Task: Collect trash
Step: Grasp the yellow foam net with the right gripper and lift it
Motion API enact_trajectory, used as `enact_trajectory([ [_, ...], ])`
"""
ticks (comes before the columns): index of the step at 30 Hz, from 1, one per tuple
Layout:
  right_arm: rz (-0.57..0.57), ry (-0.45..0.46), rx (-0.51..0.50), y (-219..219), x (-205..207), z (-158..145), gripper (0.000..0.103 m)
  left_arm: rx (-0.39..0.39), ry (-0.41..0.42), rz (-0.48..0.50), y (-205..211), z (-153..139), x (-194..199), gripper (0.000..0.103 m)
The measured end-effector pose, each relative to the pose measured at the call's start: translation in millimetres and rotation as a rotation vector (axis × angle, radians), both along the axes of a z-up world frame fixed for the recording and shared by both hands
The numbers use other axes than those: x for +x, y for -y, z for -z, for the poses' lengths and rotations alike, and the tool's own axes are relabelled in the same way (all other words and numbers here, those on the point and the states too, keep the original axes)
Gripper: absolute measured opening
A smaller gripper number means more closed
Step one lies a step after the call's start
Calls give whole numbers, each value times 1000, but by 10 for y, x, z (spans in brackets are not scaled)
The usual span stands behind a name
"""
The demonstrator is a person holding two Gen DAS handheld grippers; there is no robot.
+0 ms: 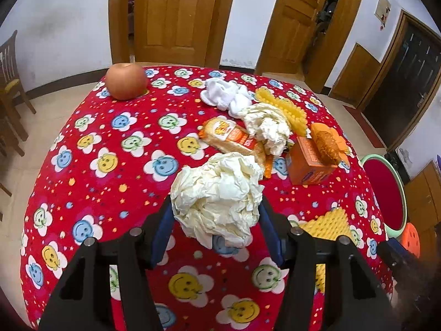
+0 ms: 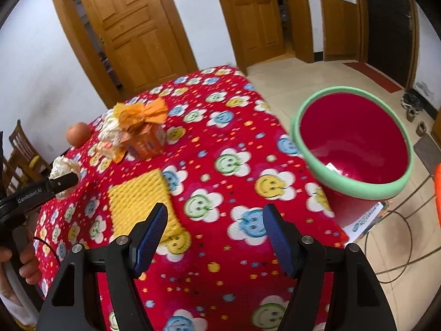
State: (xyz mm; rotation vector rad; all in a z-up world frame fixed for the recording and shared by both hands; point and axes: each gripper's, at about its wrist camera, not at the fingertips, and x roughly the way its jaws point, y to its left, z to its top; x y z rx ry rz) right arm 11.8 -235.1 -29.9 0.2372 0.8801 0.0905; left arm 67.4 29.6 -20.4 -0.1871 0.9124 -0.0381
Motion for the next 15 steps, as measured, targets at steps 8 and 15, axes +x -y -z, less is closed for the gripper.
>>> enact_trajectory([
  [8, -79, -36, -3, -330, 78, 119, 73, -15, -4, -26, -145, 51, -44, 59],
  [15, -111, -39, -34, -529, 131, 207, 73, -32, -10, -44, -242, 90, -62, 59],
])
